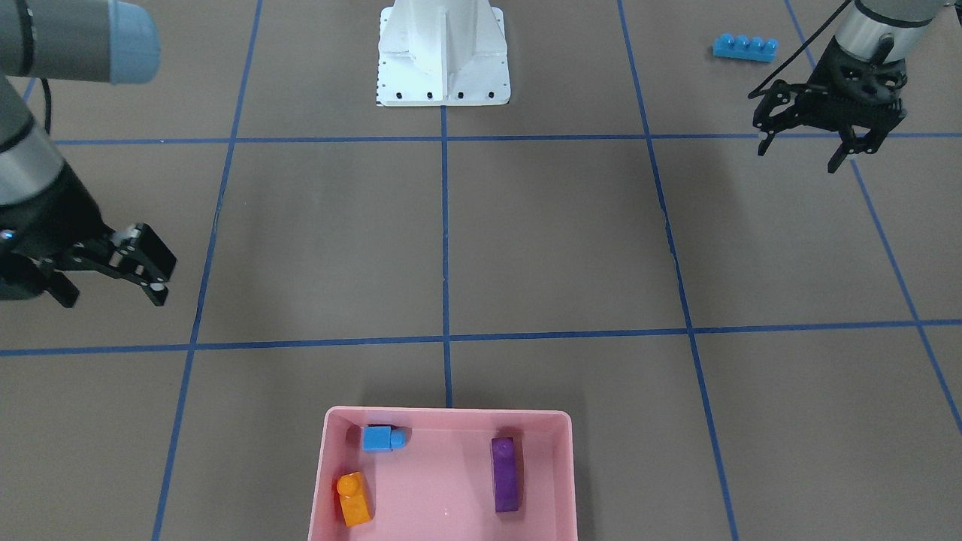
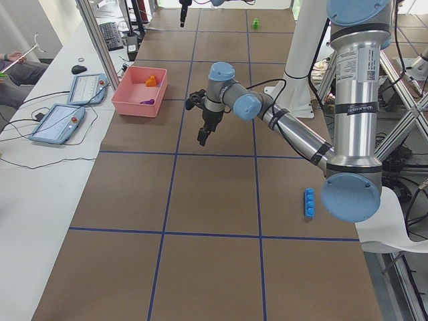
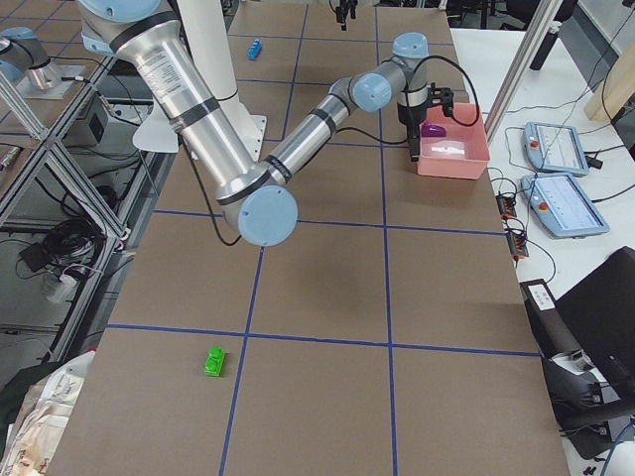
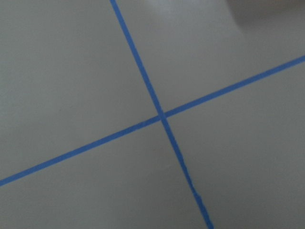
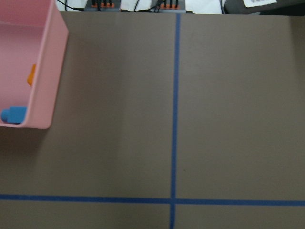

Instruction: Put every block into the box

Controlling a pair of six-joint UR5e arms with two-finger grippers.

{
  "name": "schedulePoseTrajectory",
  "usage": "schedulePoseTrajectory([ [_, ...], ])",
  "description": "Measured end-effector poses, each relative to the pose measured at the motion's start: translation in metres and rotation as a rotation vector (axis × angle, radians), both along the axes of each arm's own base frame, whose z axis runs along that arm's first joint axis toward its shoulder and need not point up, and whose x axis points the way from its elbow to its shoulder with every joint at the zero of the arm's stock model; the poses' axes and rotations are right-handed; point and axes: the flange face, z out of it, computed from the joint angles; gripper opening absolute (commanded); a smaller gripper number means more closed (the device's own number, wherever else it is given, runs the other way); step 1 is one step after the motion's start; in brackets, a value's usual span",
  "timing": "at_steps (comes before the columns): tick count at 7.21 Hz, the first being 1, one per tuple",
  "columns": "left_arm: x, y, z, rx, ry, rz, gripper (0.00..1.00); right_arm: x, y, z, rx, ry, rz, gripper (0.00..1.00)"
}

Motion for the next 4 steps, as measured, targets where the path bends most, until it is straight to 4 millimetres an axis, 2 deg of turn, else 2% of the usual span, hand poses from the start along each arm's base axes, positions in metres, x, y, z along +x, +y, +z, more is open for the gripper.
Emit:
schedulePoseTrajectory([
  [1,-0.002,0.012,-0.003,-0.004,0.02,-0.01,1.0,0.048,0.03,0.03,0.012,0.004,-0.02,1.0],
  [2,0.008,0.022,-0.006,0.01,0.043,0.012,1.0,0.086,0.059,0.056,0.022,0.013,-0.037,1.0],
  [3,0.027,0.036,-0.005,0.019,0.054,0.066,1.0,0.117,0.086,0.079,0.03,0.03,-0.053,1.0],
  [4,0.044,0.055,0.005,0.01,0.048,0.131,1.0,0.145,0.11,0.101,0.034,0.045,-0.072,1.0],
])
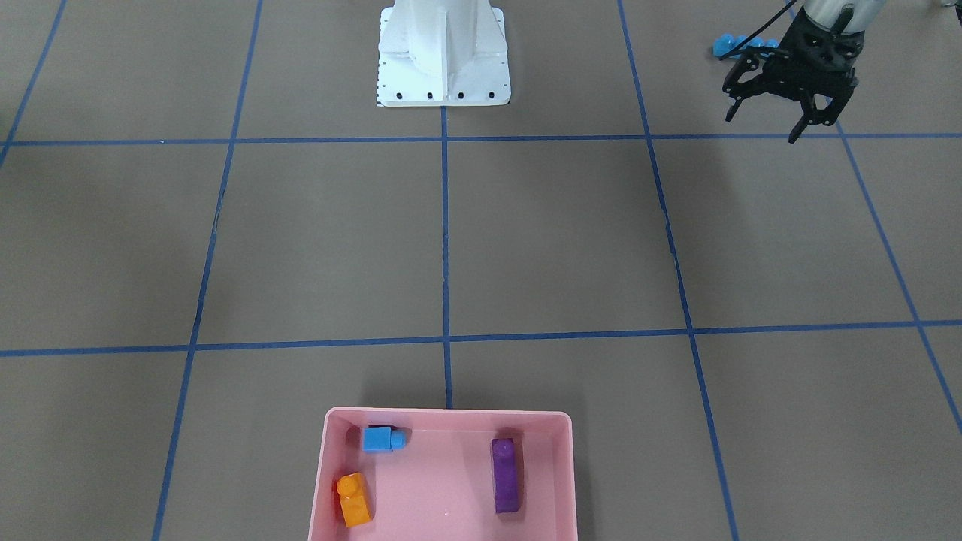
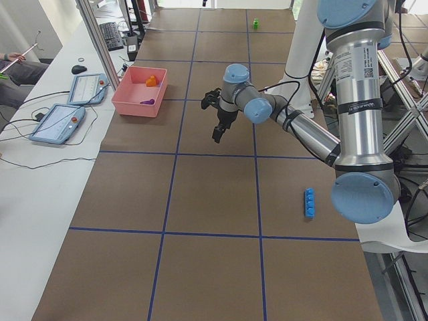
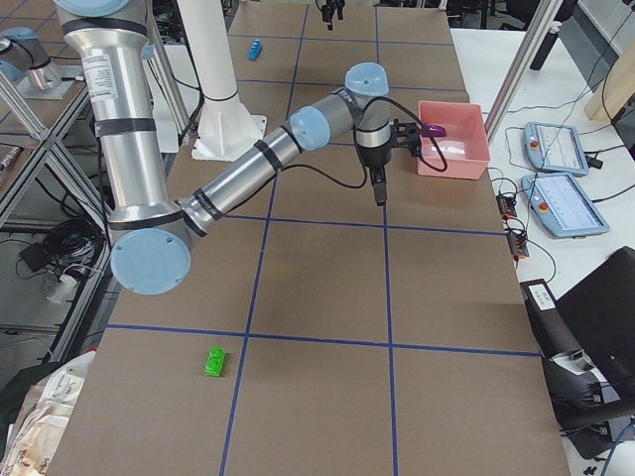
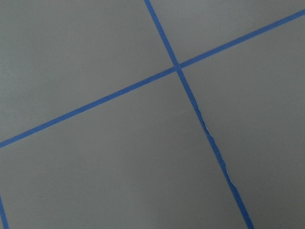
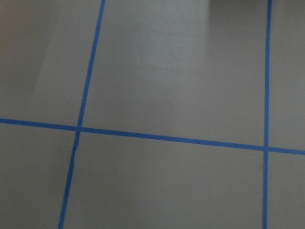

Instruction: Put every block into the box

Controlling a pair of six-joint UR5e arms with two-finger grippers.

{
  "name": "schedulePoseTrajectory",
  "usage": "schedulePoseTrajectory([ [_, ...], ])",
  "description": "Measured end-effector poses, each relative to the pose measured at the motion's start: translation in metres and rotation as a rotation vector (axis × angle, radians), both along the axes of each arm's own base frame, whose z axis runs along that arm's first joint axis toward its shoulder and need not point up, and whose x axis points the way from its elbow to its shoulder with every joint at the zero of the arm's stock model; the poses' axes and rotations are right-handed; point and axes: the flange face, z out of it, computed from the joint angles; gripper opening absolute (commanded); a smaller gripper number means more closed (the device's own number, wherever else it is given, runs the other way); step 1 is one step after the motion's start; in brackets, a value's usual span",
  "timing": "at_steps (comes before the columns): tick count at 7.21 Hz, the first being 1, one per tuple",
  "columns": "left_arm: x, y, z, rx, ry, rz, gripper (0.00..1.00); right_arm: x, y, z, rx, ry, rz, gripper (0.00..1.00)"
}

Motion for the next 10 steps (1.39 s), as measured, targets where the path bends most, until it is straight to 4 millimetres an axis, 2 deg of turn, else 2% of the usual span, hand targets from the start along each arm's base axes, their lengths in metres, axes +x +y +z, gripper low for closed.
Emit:
schedulePoseTrajectory([
  [2,0.029,0.053,0.037,-0.019,-0.042,0.152,1.0,0.055,0.04,0.044,0.002,0.003,-0.036,1.0],
  [4,0.049,0.107,0.07,-0.003,-0.112,0.299,1.0,0.087,0.071,0.076,-0.006,0.012,-0.052,1.0],
  [5,0.052,0.132,0.088,0.021,-0.16,0.376,1.0,0.095,0.079,0.083,-0.013,0.013,-0.047,1.0],
  [8,0.037,0.204,0.14,0.101,-0.326,0.558,1.0,0.1,0.084,0.088,-0.016,0.014,-0.04,1.0],
  [10,0.051,0.254,0.156,0.11,-0.396,0.591,1.0,0.101,0.085,0.087,-0.014,0.014,-0.037,1.0],
])
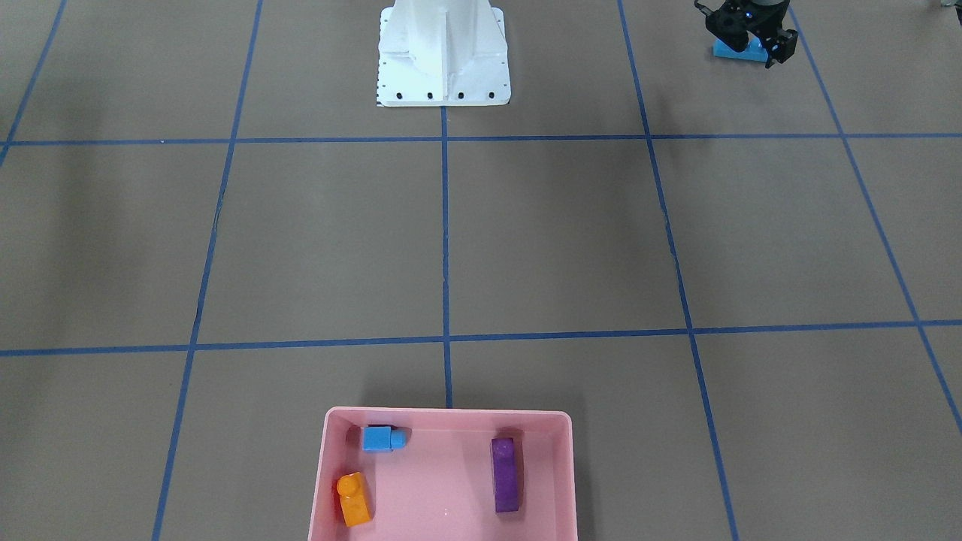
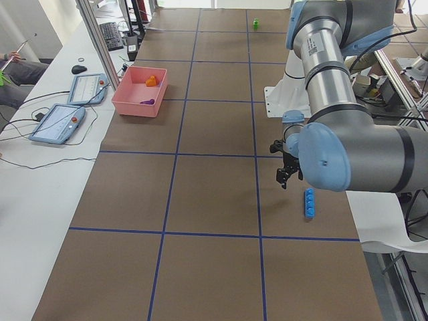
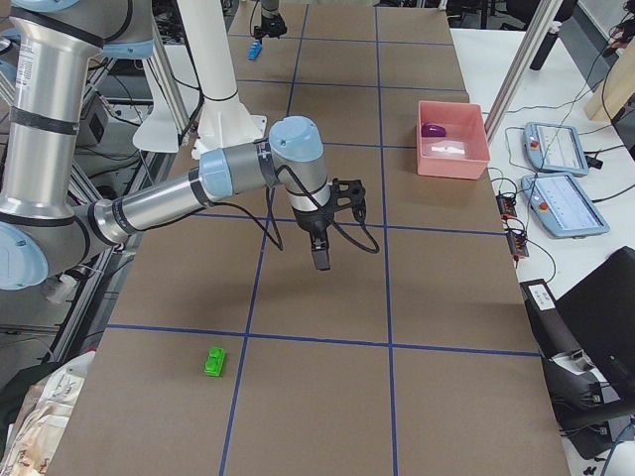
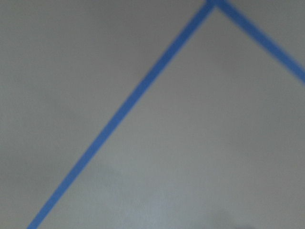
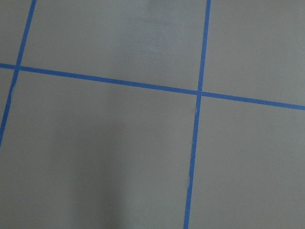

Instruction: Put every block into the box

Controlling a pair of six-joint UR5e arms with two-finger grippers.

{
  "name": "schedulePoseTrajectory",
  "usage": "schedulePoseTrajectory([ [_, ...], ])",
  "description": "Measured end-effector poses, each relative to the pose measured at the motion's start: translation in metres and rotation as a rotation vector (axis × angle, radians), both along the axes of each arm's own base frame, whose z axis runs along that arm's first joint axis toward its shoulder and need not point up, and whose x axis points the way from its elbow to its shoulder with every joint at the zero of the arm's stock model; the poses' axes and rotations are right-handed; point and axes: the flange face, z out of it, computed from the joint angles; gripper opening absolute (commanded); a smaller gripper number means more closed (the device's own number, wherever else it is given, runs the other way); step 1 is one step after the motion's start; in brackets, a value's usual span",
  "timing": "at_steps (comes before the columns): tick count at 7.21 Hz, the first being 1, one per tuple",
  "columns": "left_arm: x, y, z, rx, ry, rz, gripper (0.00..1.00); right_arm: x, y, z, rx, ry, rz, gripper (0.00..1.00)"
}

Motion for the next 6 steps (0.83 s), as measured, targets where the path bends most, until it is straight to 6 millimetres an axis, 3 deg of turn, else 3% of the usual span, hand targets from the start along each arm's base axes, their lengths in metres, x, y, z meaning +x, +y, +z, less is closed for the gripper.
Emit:
schedulePoseTrajectory([
  [2,0.013,0.046,0.019,0.059,-0.02,0.044,1.0,0.002,0.001,-0.002,0.007,0.0,0.003,1.0],
  [3,0.016,0.059,0.027,0.076,-0.019,0.062,1.0,0.002,0.001,-0.004,0.01,0.0,0.004,1.0],
  [6,0.016,0.072,0.047,0.093,-0.037,0.088,1.0,0.003,0.0,-0.005,0.012,0.0,0.007,1.0],
])
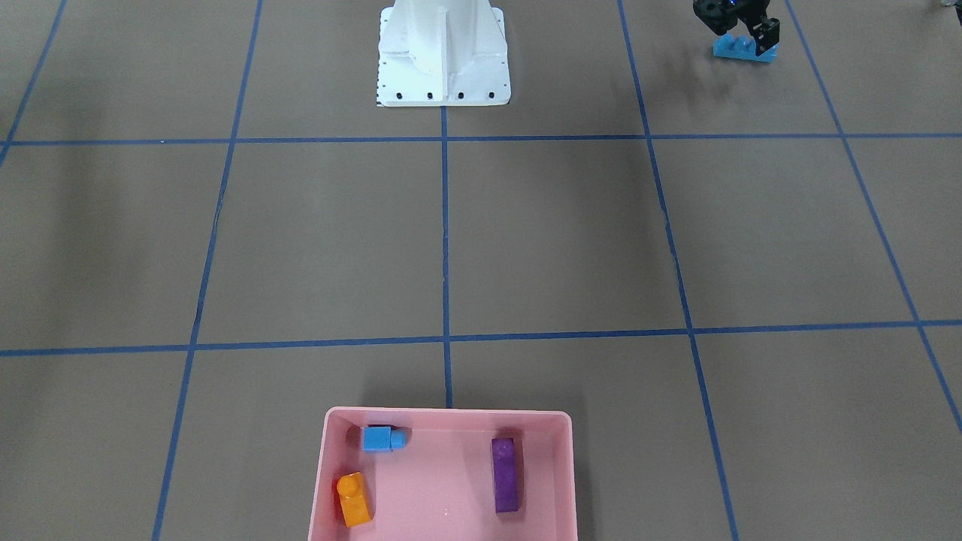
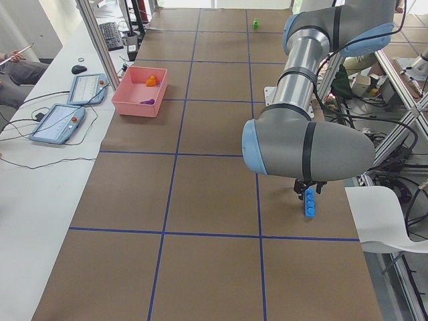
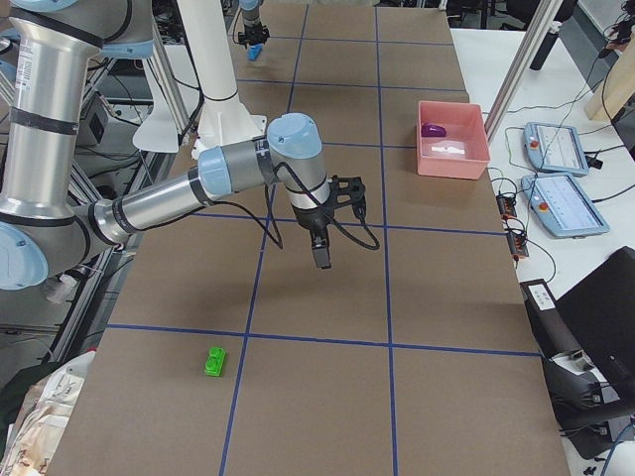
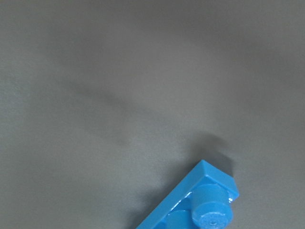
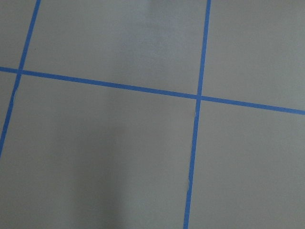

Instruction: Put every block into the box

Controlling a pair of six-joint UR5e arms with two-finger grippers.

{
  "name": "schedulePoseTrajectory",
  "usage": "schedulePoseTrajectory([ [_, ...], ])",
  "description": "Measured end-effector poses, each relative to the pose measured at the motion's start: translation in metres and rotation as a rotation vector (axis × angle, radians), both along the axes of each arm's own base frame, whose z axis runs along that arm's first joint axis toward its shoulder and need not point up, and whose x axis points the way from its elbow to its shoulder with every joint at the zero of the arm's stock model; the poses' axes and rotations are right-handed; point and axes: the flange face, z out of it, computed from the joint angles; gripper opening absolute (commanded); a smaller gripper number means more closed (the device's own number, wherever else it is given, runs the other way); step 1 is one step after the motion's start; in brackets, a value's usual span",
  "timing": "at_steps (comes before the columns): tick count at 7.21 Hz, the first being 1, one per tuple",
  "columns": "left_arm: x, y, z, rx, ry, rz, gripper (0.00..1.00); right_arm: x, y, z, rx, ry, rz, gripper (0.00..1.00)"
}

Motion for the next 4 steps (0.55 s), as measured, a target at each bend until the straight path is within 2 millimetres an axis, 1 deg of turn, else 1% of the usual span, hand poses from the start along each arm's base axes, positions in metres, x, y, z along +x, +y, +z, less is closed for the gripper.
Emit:
schedulePoseTrajectory([
  [1,0.001,0.003,0.006,-0.004,0.0,-0.001,1.0,0.0,0.0,0.0,-0.001,0.0,0.0,1.0],
  [2,0.002,0.008,0.014,-0.015,0.004,-0.003,0.95,0.0,0.0,0.0,-0.001,0.0,-0.001,1.0],
  [3,0.003,0.012,0.022,-0.023,0.009,0.0,0.53,0.0,0.0,0.0,-0.001,0.0,0.0,1.0],
  [4,0.004,0.015,0.024,-0.03,0.015,0.003,0.13,0.0,0.0,0.0,-0.001,0.0,0.0,1.0],
])
